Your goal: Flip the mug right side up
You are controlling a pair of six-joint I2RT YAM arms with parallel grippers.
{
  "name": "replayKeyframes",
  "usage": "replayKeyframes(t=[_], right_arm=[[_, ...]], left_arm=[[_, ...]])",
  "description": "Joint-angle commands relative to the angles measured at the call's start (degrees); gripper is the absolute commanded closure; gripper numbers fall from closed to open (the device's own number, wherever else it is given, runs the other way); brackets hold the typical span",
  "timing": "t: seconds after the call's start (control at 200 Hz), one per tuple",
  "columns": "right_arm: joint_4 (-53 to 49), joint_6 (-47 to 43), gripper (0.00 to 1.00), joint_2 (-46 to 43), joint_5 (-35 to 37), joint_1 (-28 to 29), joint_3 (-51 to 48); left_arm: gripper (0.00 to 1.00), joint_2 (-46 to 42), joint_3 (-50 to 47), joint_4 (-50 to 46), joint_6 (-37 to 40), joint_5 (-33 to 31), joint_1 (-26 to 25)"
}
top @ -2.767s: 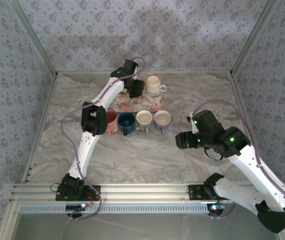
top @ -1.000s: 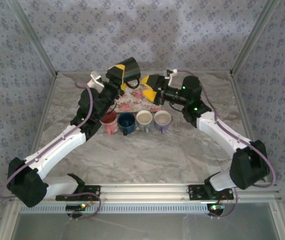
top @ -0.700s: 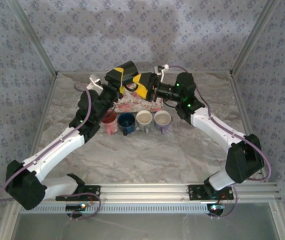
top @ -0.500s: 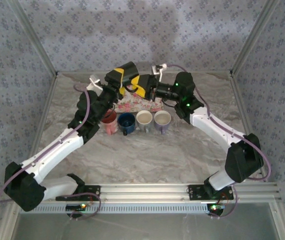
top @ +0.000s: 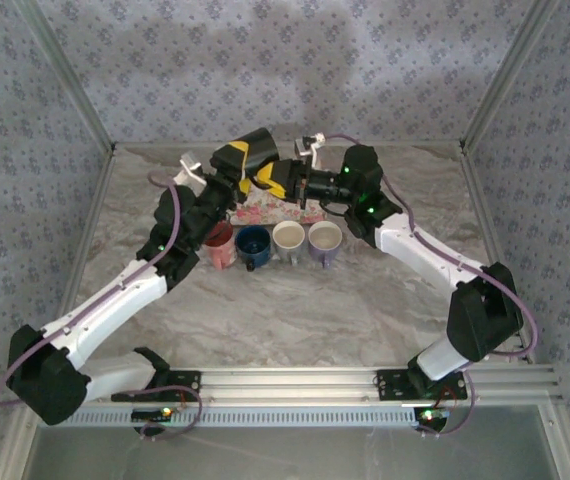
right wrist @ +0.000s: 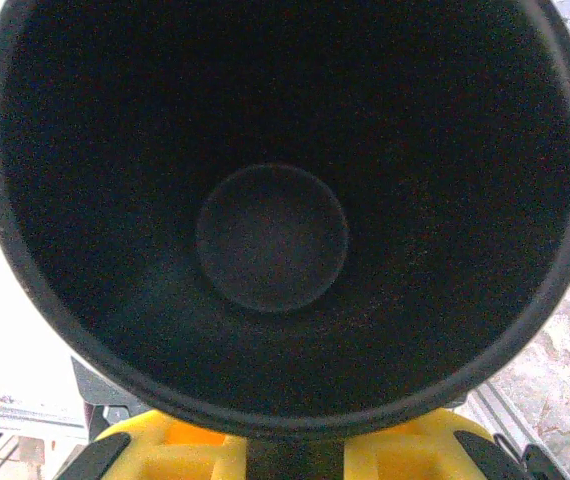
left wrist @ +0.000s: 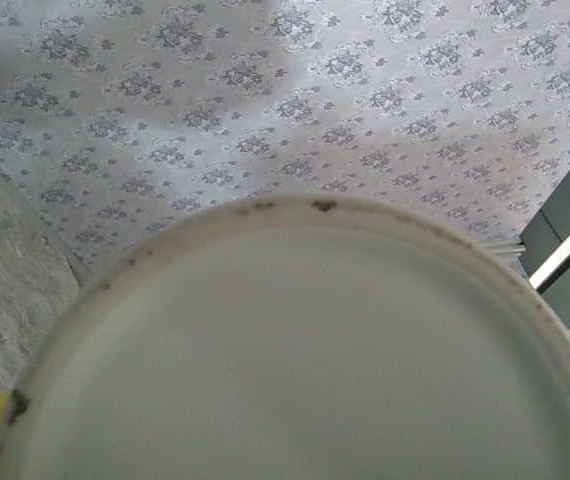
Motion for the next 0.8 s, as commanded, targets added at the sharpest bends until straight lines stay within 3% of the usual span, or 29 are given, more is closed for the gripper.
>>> replayKeyframes(t=[0.0, 0.09, 0.225, 0.415, 0.515, 0.655, 0.794], right_arm=[[3.6, -1.9, 1.0, -1.6, 0.2, -0.1, 0.5], [0.6, -4.0, 1.0, -2.9, 0.3, -0.2, 0.6], [-6.3, -8.8, 1.0, -5.8, 1.3, -1.1, 0.0], [-16.5, -15.9, 1.0, -12.7, 3.9, -5.8, -5.9], [-30.8, -25.5, 1.0, -18.2, 6.7, -9.0, -5.9], [-57.8, -44.2, 1.0, -24.2, 18.7, -10.6, 0.2], [-71.1, -56.7, 1.0, -29.2, 34.3, -10.7, 0.5]], left_arm=[[0.62, -3.7, 0.6, -1.0, 0.3, 2.1, -1.1], [0.28, -5.2, 0.4, -5.4, 1.3, 1.6, -1.1], [0.06, -7.3, 0.5, -10.1, 4.1, 2.4, -0.8], [0.0, -8.9, 2.0, -19.3, 7.2, 7.9, 1.7], [0.0, -10.2, 5.2, -29.8, 13.9, 9.9, 2.7], [0.0, -13.0, 11.2, -42.5, 22.1, 7.3, 4.7], [0.0, -11.9, 18.1, -51.6, 30.0, 8.4, 7.3]])
